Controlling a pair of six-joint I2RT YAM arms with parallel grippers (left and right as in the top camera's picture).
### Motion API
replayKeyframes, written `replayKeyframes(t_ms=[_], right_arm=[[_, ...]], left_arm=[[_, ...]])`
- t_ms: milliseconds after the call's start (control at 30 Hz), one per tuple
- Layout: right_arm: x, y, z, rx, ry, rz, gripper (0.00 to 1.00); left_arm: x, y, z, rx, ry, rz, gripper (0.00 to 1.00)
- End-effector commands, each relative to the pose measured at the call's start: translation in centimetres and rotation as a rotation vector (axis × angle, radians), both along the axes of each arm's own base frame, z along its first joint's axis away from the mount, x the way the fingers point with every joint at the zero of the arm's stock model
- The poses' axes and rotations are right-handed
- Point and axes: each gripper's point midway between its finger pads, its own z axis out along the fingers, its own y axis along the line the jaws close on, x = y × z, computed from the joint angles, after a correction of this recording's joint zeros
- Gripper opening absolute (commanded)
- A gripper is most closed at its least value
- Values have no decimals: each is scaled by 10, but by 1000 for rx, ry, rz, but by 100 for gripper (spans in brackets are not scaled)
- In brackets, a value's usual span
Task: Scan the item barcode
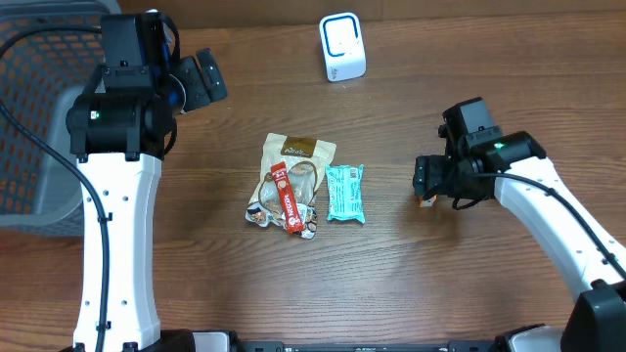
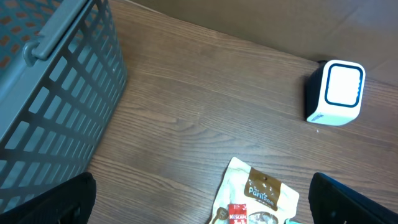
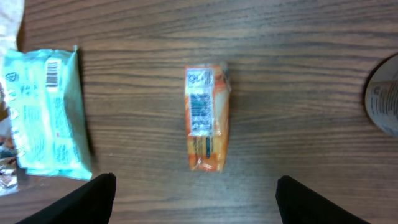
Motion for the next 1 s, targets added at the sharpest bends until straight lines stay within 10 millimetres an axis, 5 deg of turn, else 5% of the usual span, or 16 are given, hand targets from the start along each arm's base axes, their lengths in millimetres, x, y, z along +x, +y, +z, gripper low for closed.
replayKeyframes(t_ms=[0,267,433,767,967], right_arm=[[-3,-7,-8,-36,-4,0,84],[-8,-7,-25,-33,-1,1,83],[-2,-4,-27,-18,-30,2,70],[3,-2,-38,-6,-65,4,61],[6,4,-37,11,-86,15,41]], left_arm=[[-2,0,12,14,-32,-12,100],[-2,0,12,14,-31,-12,100],[-2,0,12,14,-31,-12,100],[-2,0,12,14,-31,-12,100],[-2,0,12,14,-31,-12,100]])
